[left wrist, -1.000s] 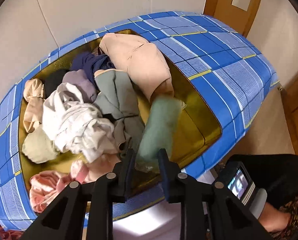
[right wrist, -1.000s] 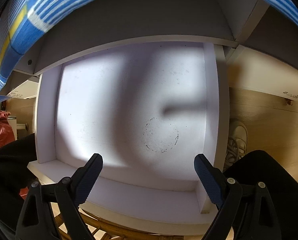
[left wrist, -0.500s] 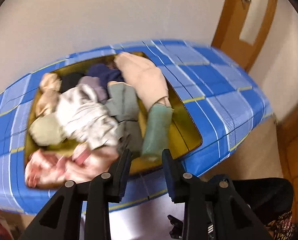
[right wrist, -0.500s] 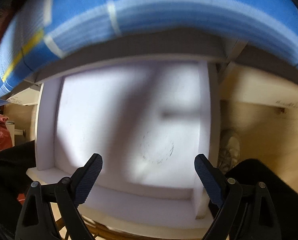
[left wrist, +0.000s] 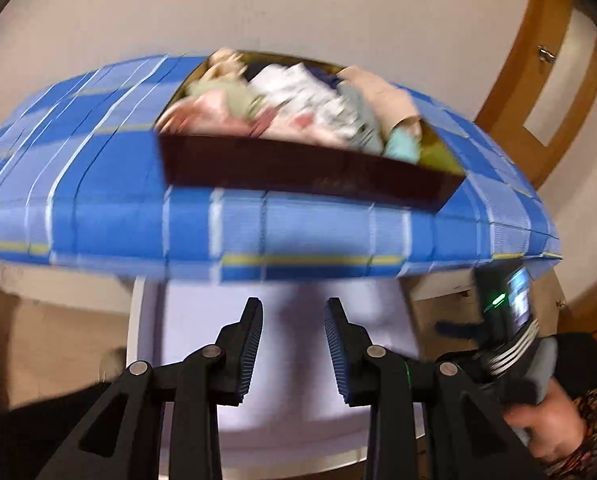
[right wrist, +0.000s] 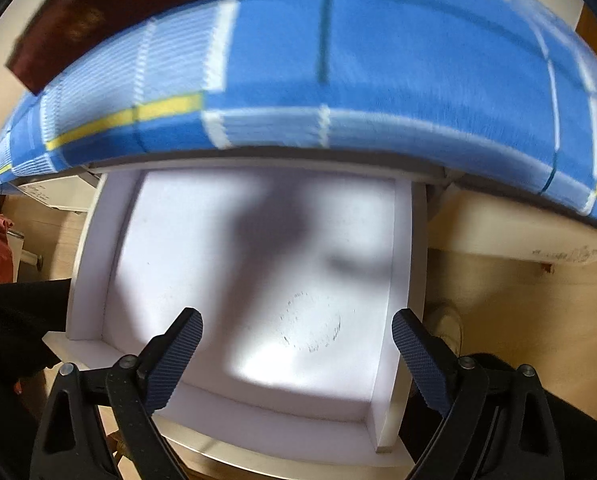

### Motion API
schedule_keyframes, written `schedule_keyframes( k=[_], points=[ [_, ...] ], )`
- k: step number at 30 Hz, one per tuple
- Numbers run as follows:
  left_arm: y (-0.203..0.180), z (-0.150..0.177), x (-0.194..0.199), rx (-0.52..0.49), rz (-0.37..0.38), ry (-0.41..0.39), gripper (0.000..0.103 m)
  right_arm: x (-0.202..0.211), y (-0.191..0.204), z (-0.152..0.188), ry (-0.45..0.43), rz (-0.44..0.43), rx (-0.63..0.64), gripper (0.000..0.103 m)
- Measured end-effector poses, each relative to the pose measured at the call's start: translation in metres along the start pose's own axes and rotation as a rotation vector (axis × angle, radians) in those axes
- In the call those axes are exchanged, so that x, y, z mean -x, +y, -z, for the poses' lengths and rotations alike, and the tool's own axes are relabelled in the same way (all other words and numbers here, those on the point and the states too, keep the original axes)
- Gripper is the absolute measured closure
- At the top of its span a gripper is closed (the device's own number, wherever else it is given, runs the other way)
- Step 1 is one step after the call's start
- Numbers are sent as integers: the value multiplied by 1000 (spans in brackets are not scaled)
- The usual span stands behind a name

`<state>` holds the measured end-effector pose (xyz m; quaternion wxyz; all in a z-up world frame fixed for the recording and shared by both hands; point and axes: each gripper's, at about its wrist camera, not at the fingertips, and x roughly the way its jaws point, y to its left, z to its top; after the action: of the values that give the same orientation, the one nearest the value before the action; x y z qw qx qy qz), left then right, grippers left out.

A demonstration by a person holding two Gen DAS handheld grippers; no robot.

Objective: Organize soft objects

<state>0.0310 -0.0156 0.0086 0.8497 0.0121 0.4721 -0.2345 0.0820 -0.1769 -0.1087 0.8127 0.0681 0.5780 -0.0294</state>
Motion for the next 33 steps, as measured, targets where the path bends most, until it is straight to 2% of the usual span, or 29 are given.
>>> schedule_keyframes(
  k=[4, 9, 17, 21, 24, 27, 29, 33],
  points=[
    [5, 23, -2, -5, -83, 10, 71, 15, 9, 2, -75, 21, 35, 4],
    [0, 40, 3, -60, -208, -12, 71, 32, 19, 5, -154, 19, 49, 0],
    [-1, 50, 13, -44, -293, -45, 71, 44, 35, 14, -210, 26, 82, 0],
    [-2, 52, 18, -21, -346, -55, 71, 62, 42, 19, -300, 44, 103, 0],
    [-2, 53, 27, -7, -356, -76, 71, 83, 44, 25, -384, 63, 88, 0],
    [-4, 54, 39, -1, -356, -100, 71, 99, 44, 28, -416, 72, 50, 0],
    [-6, 54, 46, -6, -355, -104, 71, 109, 45, 29, -428, 109, 30, 0],
    [-7, 53, 56, -3, -324, -84, 71, 134, 56, 35, -469, 154, 69, 0]
  ],
)
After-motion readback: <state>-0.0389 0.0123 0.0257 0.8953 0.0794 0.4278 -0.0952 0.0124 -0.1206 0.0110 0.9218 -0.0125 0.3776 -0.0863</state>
